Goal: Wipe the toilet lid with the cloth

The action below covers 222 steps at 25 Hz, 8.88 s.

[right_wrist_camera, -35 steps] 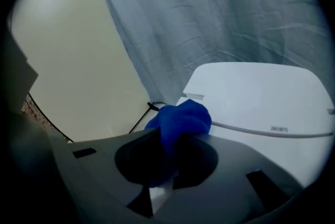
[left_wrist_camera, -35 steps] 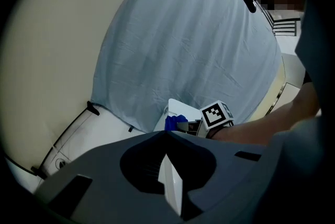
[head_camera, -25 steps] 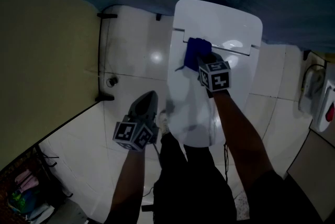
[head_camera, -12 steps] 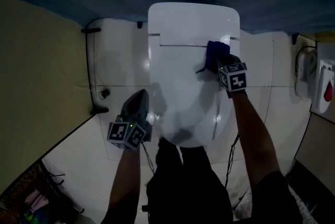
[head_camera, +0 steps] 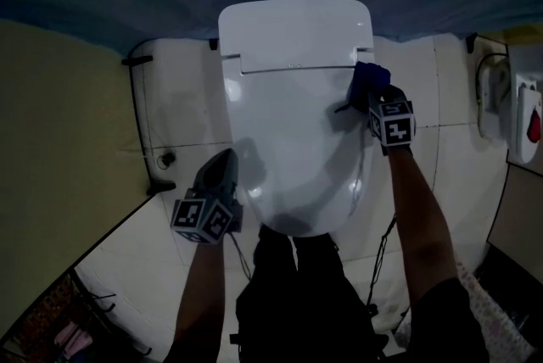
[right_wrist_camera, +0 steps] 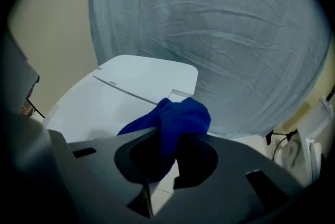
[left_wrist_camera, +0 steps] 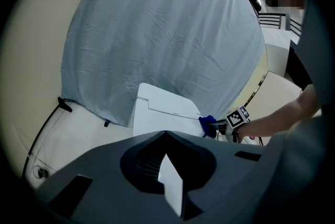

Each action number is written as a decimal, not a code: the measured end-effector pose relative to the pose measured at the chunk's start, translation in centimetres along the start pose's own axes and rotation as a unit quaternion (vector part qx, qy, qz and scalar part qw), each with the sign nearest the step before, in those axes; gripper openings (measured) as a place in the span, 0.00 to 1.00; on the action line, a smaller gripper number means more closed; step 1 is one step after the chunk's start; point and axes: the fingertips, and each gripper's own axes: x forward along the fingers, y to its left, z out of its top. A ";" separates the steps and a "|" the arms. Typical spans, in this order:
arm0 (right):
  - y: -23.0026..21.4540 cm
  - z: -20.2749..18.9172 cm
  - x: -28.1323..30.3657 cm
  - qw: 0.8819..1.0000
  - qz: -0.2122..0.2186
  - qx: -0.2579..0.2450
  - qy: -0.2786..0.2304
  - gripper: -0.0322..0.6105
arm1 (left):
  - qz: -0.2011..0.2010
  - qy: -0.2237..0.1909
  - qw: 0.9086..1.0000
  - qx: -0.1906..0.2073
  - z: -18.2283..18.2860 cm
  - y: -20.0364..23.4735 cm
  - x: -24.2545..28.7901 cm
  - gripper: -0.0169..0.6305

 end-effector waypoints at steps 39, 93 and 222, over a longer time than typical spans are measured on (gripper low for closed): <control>33.7 4.1 0.4 0.966 0.225 -0.120 -0.036 0.14 | 0.110 0.027 0.992 -0.062 -4.1 7.1 -7.7 0.01; 30.6 4.7 -13.7 0.975 0.139 -0.065 -0.161 0.14 | 0.073 0.031 0.994 -0.071 -3.5 6.0 -12.7 0.01; 28.0 -15.4 -17.8 0.972 0.221 0.018 -0.080 0.14 | 0.098 0.051 0.990 -0.087 -18.8 -0.4 -13.6 0.01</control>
